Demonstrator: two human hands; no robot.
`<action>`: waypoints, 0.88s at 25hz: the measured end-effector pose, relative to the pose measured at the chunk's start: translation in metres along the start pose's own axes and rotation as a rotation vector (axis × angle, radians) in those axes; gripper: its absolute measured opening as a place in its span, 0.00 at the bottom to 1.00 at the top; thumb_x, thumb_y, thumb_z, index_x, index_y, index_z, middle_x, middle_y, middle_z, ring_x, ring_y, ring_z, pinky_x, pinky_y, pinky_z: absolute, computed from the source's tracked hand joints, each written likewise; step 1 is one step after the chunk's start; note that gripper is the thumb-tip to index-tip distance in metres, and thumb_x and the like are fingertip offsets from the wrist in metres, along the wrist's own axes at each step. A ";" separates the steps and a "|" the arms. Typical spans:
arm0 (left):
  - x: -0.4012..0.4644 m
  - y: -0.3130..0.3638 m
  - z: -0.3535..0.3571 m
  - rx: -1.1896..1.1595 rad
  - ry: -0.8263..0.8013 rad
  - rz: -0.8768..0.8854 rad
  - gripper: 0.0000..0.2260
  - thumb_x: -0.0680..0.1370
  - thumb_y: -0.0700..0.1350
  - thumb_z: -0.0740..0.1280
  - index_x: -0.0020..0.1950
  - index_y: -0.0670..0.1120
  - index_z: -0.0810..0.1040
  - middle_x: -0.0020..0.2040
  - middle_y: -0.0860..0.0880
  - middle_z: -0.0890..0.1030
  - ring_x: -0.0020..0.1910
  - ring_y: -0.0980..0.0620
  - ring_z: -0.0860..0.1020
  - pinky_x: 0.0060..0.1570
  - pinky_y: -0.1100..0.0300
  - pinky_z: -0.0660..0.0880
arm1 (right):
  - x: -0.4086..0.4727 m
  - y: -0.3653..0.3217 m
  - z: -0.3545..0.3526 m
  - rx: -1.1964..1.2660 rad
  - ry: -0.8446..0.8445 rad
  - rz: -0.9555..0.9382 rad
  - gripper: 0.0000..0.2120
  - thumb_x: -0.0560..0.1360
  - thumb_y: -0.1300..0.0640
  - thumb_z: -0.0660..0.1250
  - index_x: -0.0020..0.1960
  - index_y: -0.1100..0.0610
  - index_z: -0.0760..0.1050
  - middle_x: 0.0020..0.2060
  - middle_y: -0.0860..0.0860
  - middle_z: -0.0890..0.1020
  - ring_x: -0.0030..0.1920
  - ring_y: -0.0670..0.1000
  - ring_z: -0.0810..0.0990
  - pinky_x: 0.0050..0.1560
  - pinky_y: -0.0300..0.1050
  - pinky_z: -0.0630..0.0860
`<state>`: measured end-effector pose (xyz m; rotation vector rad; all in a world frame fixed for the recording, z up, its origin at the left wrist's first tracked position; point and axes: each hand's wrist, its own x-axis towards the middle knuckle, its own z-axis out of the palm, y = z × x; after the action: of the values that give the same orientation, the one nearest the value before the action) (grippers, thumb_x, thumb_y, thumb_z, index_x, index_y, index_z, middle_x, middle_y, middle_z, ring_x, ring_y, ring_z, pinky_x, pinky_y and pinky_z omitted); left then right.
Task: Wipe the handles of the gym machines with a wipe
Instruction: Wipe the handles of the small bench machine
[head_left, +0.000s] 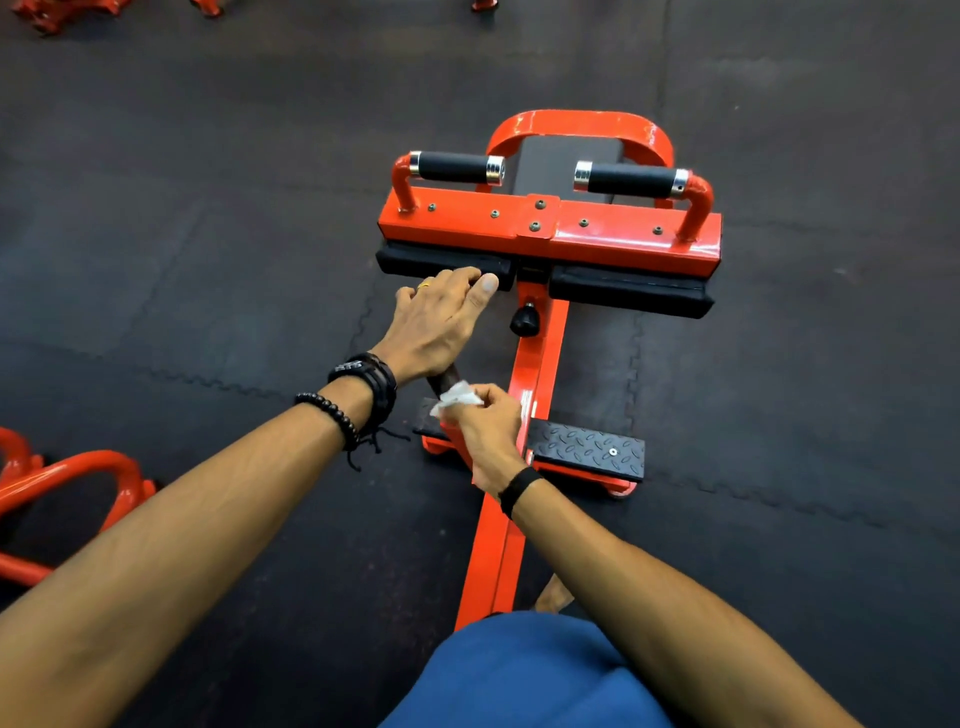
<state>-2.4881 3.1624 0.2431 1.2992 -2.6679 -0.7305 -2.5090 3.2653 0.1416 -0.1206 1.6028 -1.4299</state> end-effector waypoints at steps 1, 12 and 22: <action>-0.001 0.001 0.000 0.002 -0.003 0.012 0.32 0.77 0.69 0.39 0.62 0.52 0.72 0.50 0.54 0.73 0.53 0.51 0.71 0.64 0.42 0.63 | -0.004 -0.009 0.001 0.062 -0.028 -0.058 0.09 0.62 0.65 0.74 0.35 0.52 0.78 0.30 0.53 0.80 0.32 0.53 0.77 0.35 0.50 0.77; 0.000 0.003 0.000 0.005 -0.006 0.034 0.18 0.83 0.63 0.43 0.49 0.55 0.67 0.40 0.58 0.70 0.45 0.51 0.69 0.62 0.41 0.64 | 0.022 -0.003 -0.012 0.078 0.082 0.171 0.09 0.76 0.65 0.67 0.36 0.61 0.78 0.28 0.53 0.75 0.24 0.46 0.76 0.27 0.39 0.71; 0.005 0.001 -0.002 -0.018 -0.050 0.028 0.33 0.78 0.69 0.38 0.63 0.49 0.71 0.43 0.59 0.71 0.48 0.54 0.70 0.65 0.39 0.63 | 0.023 0.005 -0.019 0.132 -0.142 0.020 0.07 0.78 0.60 0.69 0.43 0.61 0.74 0.34 0.56 0.78 0.28 0.54 0.79 0.32 0.44 0.77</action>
<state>-2.4913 3.1589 0.2444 1.2528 -2.7061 -0.7912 -2.5317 3.2662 0.1215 -0.1257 1.3873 -1.4739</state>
